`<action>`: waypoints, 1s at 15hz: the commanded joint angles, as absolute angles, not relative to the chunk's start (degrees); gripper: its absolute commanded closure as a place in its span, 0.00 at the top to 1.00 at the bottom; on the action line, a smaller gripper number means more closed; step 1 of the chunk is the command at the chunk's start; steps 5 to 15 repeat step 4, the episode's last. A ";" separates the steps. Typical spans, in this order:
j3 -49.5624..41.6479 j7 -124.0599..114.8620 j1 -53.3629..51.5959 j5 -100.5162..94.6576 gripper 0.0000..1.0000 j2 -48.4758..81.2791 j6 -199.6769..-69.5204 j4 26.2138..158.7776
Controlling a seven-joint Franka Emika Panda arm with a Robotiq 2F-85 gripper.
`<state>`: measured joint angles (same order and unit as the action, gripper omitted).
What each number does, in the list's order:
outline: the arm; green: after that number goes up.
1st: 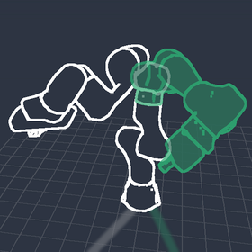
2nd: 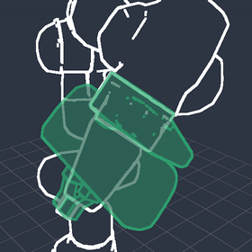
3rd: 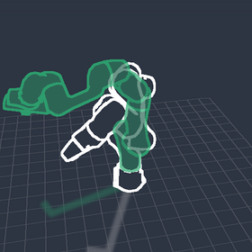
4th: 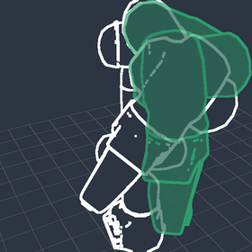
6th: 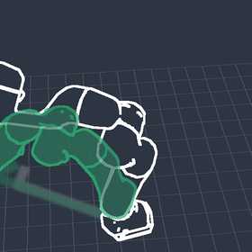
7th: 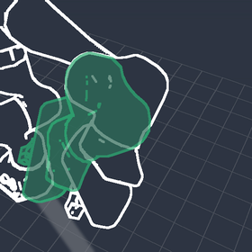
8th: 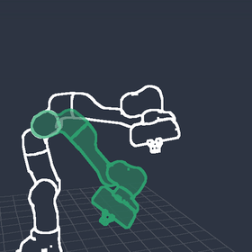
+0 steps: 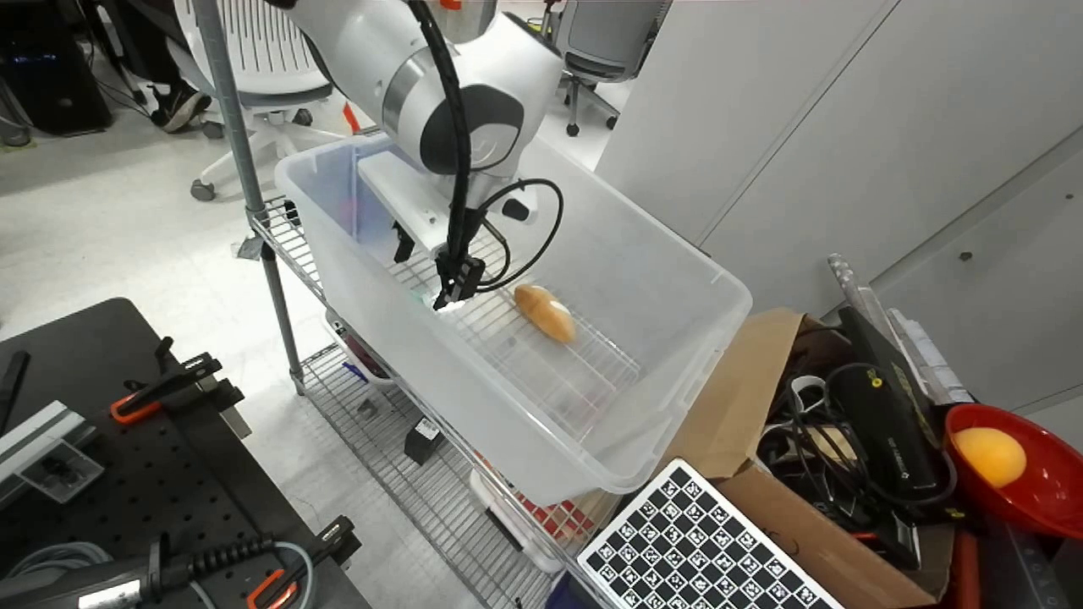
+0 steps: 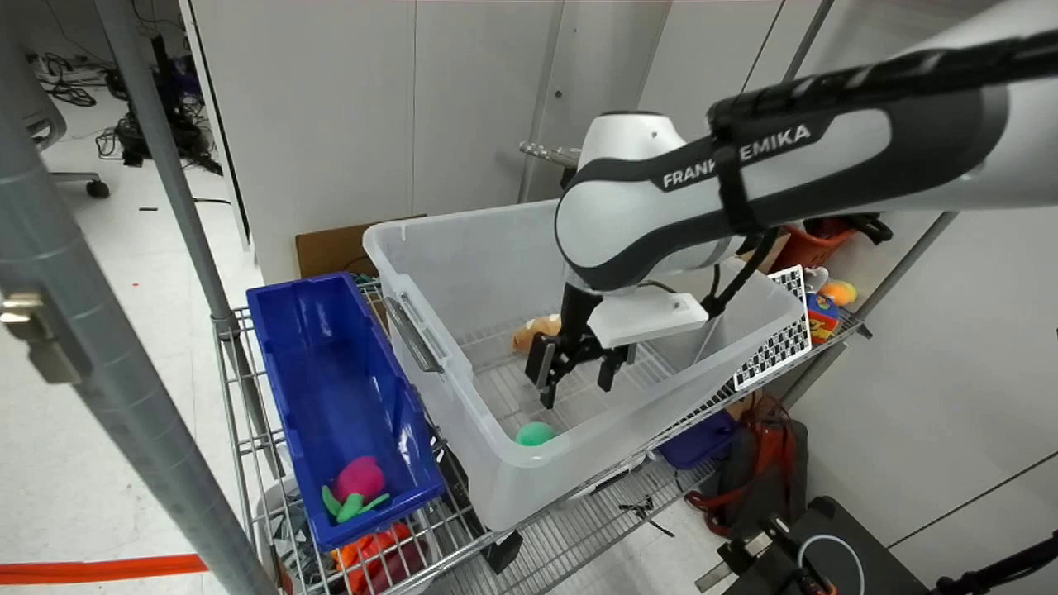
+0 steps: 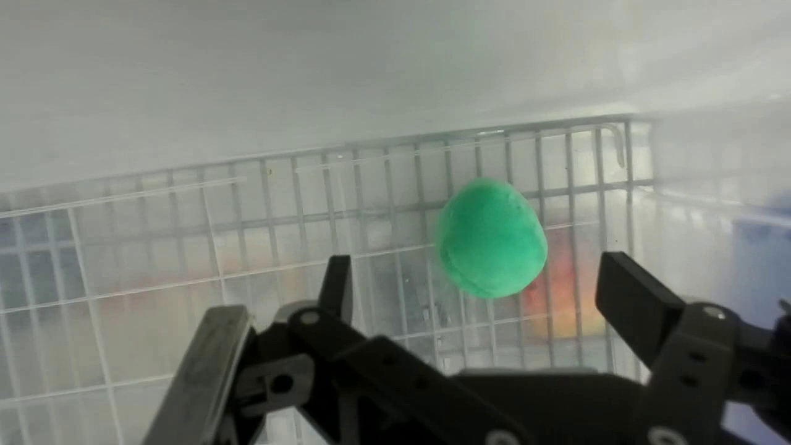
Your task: Move the green plush toy to the left.
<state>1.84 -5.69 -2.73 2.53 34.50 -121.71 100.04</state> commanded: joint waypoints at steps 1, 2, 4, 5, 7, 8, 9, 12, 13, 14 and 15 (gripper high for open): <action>1.61 -5.43 -2.70 2.68 1.00 33.43 -121.15 100.54; 1.62 -5.38 -2.67 2.68 1.00 32.97 -121.13 101.05; 1.70 -5.37 -2.70 2.69 1.00 33.04 -121.17 101.63; 1.70 -5.37 -2.70 2.69 1.00 33.04 -121.17 101.63; 1.70 -5.37 -2.70 2.69 1.00 33.04 -121.17 101.63; 1.70 -5.37 -2.70 2.69 1.00 33.04 -121.17 101.63; 1.70 -5.37 -2.70 2.69 1.00 33.04 -121.17 101.63; 1.70 -5.37 -2.70 2.69 1.00 33.04 -121.17 101.63; 1.70 -5.37 -2.70 2.69 1.00 33.04 -121.17 101.63; 1.70 -5.37 -2.70 2.69 1.00 33.04 -121.17 101.63; 1.70 -5.37 -2.70 2.69 1.00 33.04 -121.17 101.63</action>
